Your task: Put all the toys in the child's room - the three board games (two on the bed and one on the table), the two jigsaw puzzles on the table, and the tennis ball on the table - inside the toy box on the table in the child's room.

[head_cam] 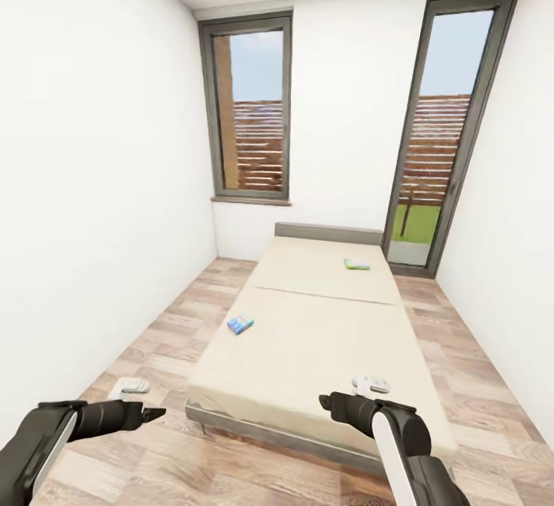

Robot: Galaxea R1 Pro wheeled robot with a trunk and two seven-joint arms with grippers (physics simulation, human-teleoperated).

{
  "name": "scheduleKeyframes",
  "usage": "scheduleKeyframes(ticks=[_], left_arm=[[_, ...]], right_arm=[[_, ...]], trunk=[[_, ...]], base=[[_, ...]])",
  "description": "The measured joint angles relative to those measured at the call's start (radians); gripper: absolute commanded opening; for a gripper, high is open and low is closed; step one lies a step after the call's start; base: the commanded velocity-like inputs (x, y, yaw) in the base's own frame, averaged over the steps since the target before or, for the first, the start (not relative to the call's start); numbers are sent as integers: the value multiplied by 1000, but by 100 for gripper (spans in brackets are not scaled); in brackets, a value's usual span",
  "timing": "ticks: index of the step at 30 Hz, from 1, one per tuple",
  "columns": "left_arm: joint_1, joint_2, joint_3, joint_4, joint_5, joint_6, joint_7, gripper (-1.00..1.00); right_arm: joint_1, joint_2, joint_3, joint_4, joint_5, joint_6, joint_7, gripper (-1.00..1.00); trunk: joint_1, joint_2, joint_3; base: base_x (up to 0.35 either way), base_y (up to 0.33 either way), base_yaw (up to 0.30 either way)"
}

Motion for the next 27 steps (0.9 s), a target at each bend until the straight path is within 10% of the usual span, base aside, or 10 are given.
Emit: scheduleKeyframes(ticks=[27], left_arm=[[0,17,9,-9,0,0,-1,100]], right_arm=[[1,4,4,4,-1,-12,-1,100]], trunk=[[0,0,0]], base=[[97,214,-283]])
